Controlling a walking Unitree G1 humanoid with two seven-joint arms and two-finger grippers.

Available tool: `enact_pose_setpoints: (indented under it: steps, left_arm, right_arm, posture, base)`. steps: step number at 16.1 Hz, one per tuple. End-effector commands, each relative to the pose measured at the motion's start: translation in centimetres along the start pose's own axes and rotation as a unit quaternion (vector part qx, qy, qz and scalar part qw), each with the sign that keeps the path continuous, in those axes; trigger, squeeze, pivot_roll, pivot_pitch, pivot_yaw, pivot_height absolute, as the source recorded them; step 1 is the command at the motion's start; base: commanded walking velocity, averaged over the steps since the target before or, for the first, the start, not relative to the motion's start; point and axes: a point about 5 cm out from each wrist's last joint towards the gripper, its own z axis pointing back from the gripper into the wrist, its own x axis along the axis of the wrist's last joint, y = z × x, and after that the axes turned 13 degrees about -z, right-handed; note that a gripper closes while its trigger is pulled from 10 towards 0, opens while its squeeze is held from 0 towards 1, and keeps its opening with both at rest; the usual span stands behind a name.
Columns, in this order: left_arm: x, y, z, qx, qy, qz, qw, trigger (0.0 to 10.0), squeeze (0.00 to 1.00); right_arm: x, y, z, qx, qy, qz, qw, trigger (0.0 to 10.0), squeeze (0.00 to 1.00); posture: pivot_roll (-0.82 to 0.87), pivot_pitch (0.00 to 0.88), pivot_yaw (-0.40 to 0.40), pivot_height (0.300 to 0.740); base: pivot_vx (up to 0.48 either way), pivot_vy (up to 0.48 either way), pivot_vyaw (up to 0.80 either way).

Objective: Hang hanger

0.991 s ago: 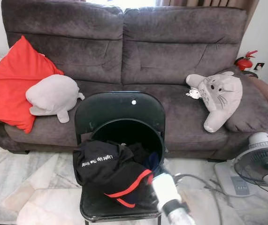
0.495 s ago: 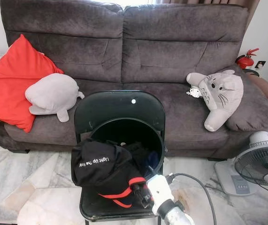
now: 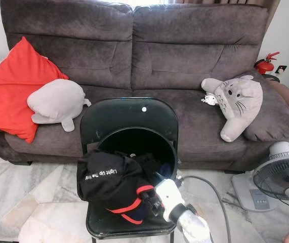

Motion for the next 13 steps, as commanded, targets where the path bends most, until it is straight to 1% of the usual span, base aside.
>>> enact_pose_setpoints:
  steps: [1,3,4,5,6,11,12,13]
  left_arm:
    - [-0.78,-0.13,0.16,-0.002,0.014,-0.006,1.000,10.0,0.00]
    - [-0.84,-0.11,0.18,-0.001,0.015,-0.005,1.000,10.0,0.00]
    - [-0.86,-0.10,0.18,0.000,0.015,-0.005,1.000,10.0,0.00]
    - [-0.88,-0.09,0.19,0.000,0.016,-0.005,1.000,10.0,0.00]
    - [-0.88,-0.09,0.19,0.000,0.016,-0.005,1.000,10.0,0.00]
    - [-0.87,-0.09,0.19,0.000,0.016,-0.005,1.000,10.0,0.00]
    - [-0.85,-0.09,0.18,0.000,0.015,-0.006,1.000,10.0,0.00]
    - [-0.83,-0.11,0.18,0.001,0.015,-0.006,1.000,10.0,0.00]
  right_arm:
    - [-0.59,0.59,-0.13,0.033,0.021,-0.006,0.999,10.0,0.00]
    - [-0.78,0.85,-0.39,0.060,0.045,0.045,0.996,10.0,0.00]
    - [-0.81,0.68,-0.46,0.054,0.048,0.044,0.996,10.0,0.00]
    - [-0.97,0.56,-0.46,0.055,0.060,0.058,0.995,10.0,0.00]
    - [-1.15,0.44,-0.37,0.054,0.070,0.084,0.993,10.0,0.00]
    - [-1.19,0.29,-0.32,0.049,0.071,0.089,0.992,10.0,0.00]
    - [-1.21,0.26,-0.25,0.050,0.071,0.103,0.991,0.0,0.00]
    - [-1.30,0.27,-0.13,0.054,0.072,0.122,0.988,0.0,0.00]
  posture:
    - [0.03,0.083,0.017,0.740]
    - [0.03,0.087,0.016,0.740]
    - [0.03,0.088,0.016,0.740]
    - [0.03,0.089,0.015,0.740]
    - [0.03,0.089,0.015,0.740]
    - [0.03,0.091,0.016,0.740]
    - [0.03,0.091,0.015,0.740]
    - [0.03,0.090,0.013,0.740]
  base:
    - [0.000,0.000,0.00]
    - [0.000,0.000,0.00]
    - [0.000,0.000,0.00]
    - [0.000,0.000,0.00]
    - [0.000,0.000,0.00]
    - [0.000,0.000,0.00]
    - [0.000,0.000,0.00]
    - [0.000,0.000,0.00]
